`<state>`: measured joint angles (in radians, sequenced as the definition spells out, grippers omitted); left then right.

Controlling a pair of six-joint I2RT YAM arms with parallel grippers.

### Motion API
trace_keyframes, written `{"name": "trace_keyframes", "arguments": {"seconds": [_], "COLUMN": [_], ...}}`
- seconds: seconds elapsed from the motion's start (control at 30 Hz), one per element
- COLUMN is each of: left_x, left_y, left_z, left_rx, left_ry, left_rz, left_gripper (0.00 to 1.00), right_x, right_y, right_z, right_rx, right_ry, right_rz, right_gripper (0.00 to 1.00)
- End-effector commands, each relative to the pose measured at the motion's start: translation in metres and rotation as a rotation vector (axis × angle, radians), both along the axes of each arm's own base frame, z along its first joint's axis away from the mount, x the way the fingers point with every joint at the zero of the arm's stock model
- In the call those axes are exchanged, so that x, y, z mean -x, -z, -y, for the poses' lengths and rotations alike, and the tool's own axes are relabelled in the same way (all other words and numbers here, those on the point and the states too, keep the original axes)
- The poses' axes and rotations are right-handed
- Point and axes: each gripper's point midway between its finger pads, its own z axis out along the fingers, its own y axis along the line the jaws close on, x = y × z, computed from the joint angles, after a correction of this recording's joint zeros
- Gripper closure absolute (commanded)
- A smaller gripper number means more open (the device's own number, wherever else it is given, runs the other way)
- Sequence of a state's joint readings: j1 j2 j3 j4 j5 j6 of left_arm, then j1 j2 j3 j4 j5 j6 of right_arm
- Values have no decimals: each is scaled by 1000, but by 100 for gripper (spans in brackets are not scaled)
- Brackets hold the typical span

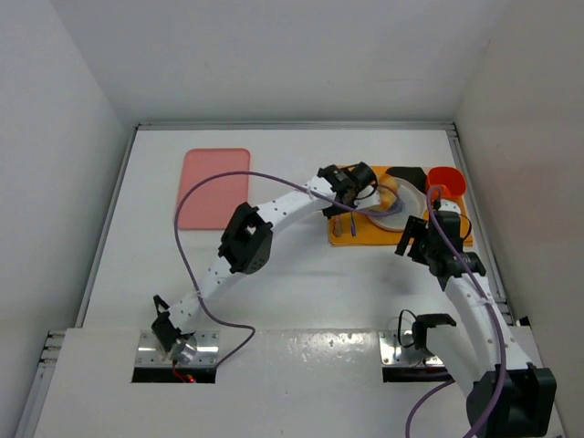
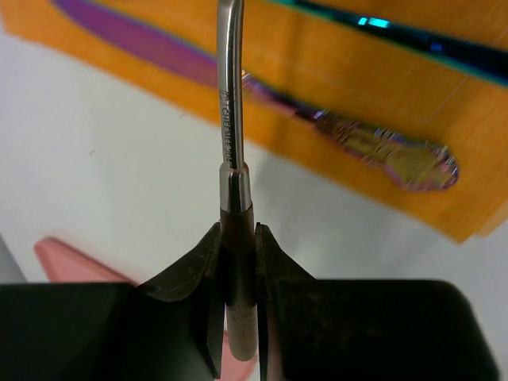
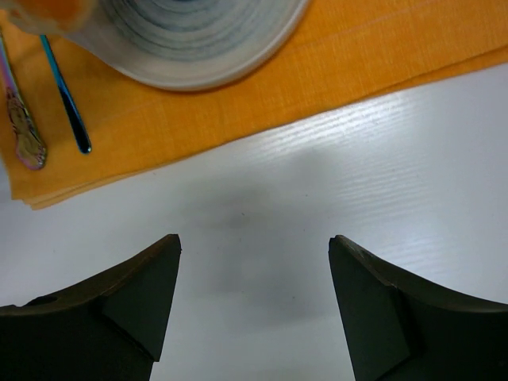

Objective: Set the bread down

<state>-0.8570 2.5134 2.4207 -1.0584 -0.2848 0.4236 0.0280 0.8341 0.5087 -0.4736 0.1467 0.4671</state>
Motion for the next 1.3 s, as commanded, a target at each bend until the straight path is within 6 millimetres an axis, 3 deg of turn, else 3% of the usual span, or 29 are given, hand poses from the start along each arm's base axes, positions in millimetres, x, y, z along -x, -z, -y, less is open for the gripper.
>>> {"name": "trace_keyframes", "arguments": {"seconds": [0.0,0.13,0.27,0.43,0.6,0.67,0.8,1.03,1.27], "left_x": [-11,-23,-31,-21,-28,-29,-41,-73,-106], "left_y": [5,2,-7,-6,5,19,20,-12,-70], "left_z": [23,44,52,74,67,65,60,53,32], "left_rx": [61,96,81,-13,-151,-204,-249,-250,-127], "left_ry": [-35,-40,-39,59,98,133,135,65,-76], "left_rz": [68,159,257,373,448,443,495,644,775], "left_gripper": [100,100,100,100,100,100,100,100,100], "right_x": [5,8,12,14,13,13,13,14,17], "right_y": [5,9,11,13,11,11,9,11,15], "right_z": [-1,0,0,3,4,5,4,-3,-10], "right_rx": [-32,-52,-61,-52,-50,-47,-47,-85,-121], "right_ry": [3,4,2,0,0,-2,-6,-20,-40], "right_rz": [-3,-22,-34,-34,-25,-22,-17,-21,-40], "right_gripper": [25,25,25,25,26,26,26,26,26]}}
